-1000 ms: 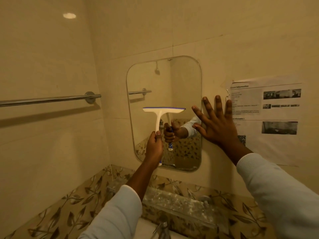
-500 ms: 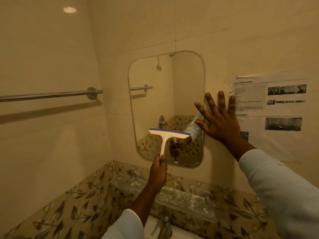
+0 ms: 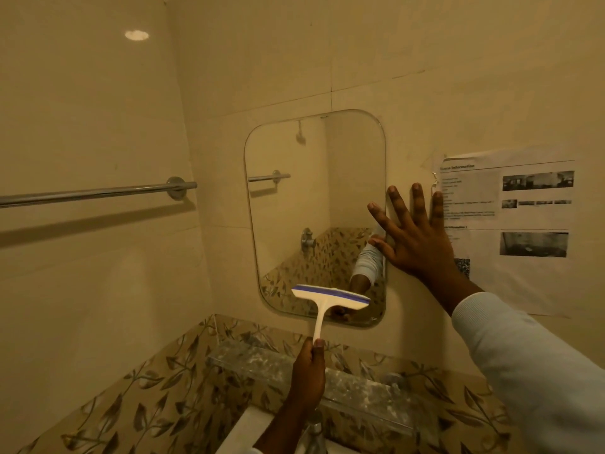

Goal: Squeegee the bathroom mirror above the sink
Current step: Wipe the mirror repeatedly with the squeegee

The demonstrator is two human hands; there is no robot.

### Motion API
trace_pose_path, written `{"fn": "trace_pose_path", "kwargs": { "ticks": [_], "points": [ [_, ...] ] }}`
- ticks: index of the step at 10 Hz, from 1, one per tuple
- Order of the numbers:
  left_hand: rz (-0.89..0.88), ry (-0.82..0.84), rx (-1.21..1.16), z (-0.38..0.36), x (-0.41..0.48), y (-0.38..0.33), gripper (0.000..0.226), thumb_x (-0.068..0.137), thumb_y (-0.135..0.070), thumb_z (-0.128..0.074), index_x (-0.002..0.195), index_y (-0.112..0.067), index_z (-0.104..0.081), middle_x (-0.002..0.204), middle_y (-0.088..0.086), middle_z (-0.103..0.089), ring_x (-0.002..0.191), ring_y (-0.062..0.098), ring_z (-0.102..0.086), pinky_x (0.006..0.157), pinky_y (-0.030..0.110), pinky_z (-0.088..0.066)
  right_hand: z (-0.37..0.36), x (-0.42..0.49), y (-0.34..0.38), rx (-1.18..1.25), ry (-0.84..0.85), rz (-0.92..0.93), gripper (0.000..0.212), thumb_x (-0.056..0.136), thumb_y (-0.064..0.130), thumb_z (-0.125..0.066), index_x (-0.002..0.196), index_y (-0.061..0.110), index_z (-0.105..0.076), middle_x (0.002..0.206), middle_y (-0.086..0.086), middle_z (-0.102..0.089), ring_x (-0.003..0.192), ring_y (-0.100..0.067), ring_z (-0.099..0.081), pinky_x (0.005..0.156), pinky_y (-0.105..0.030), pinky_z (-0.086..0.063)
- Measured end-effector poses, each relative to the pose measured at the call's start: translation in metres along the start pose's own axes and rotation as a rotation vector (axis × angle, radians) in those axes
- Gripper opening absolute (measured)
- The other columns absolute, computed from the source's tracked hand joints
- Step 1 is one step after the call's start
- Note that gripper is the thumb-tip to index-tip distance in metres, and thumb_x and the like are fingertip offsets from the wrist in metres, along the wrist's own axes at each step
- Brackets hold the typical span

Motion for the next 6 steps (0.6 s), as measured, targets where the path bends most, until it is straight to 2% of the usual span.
{"fn": "trace_pose_path", "kwargs": {
  "ticks": [1, 2, 3, 4, 5, 6],
  "points": [
    [0.006, -0.016, 0.061, 0.001, -0.004, 0.001, 0.038, 0.108, -0.044, -0.041, 0.117, -0.014, -0.061, 0.080, 0.012, -0.059, 0.069, 0.025, -0.058, 0.062, 0.029, -0.042, 0.001, 0.000, 0.000, -0.004, 0.002, 0.002, 0.086, 0.097, 0.081, -0.022, 0.168, 0.036, -0.007, 0.177, -0.014, 0.003, 0.160, -0.050, 0.005, 0.125, -0.073, -0.001],
    [0.001, -0.009, 0.133, 0.002, -0.013, 0.006, 0.038, 0.109, -0.043, -0.039, 0.118, -0.015, -0.062, 0.079, 0.004, -0.059, 0.068, 0.017, -0.057, 0.064, 0.029, -0.045, 0.000, 0.000, 0.000, -0.004, 0.001, 0.002, 0.086, 0.097, 0.082, -0.022, 0.168, 0.036, -0.008, 0.177, -0.014, 0.003, 0.160, -0.050, 0.005, 0.125, -0.073, 0.000],
    [0.032, 0.003, 0.145, 0.002, -0.021, 0.012, 0.039, 0.110, -0.041, -0.039, 0.126, -0.015, -0.063, 0.085, 0.006, -0.062, 0.079, 0.024, -0.061, 0.073, 0.035, -0.048, -0.001, 0.001, 0.000, 0.002, 0.007, 0.001, 0.087, 0.096, 0.082, -0.022, 0.168, 0.036, -0.008, 0.177, -0.014, 0.003, 0.160, -0.050, 0.005, 0.124, -0.074, -0.003],
    [0.043, 0.001, 0.145, 0.002, -0.025, 0.010, 0.039, 0.110, -0.042, -0.038, 0.128, -0.017, -0.062, 0.082, -0.002, -0.059, 0.078, 0.018, -0.058, 0.072, 0.029, -0.046, -0.002, 0.000, 0.000, -0.001, 0.009, 0.001, 0.087, 0.096, 0.082, -0.022, 0.168, 0.036, -0.008, 0.177, -0.014, 0.003, 0.160, -0.050, 0.005, 0.124, -0.074, -0.004],
    [0.061, 0.001, 0.142, 0.004, -0.029, 0.004, 0.033, 0.110, -0.044, -0.037, 0.121, -0.024, -0.061, 0.087, -0.003, -0.063, 0.082, 0.017, -0.062, 0.073, 0.028, -0.048, -0.002, 0.001, -0.001, -0.001, 0.015, -0.001, 0.087, 0.096, 0.082, -0.022, 0.168, 0.036, -0.008, 0.177, -0.014, 0.003, 0.160, -0.050, 0.005, 0.124, -0.074, -0.003],
    [0.074, -0.011, 0.151, 0.009, -0.036, 0.007, 0.028, 0.109, -0.045, -0.039, 0.122, -0.031, -0.059, 0.086, -0.002, -0.064, 0.079, 0.018, -0.063, 0.068, 0.028, -0.047, -0.001, 0.000, -0.001, 0.002, 0.021, 0.002, 0.087, 0.096, 0.082, -0.023, 0.168, 0.036, -0.008, 0.177, -0.014, 0.003, 0.160, -0.050, 0.006, 0.124, -0.074, -0.004]
  ]
}}
Point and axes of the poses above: each hand's wrist, its own x-axis towards the middle knuckle, its own z-axis out of the back of the hand, y = z × x, the point moved 4 cm from there along x, towards the middle knuckle
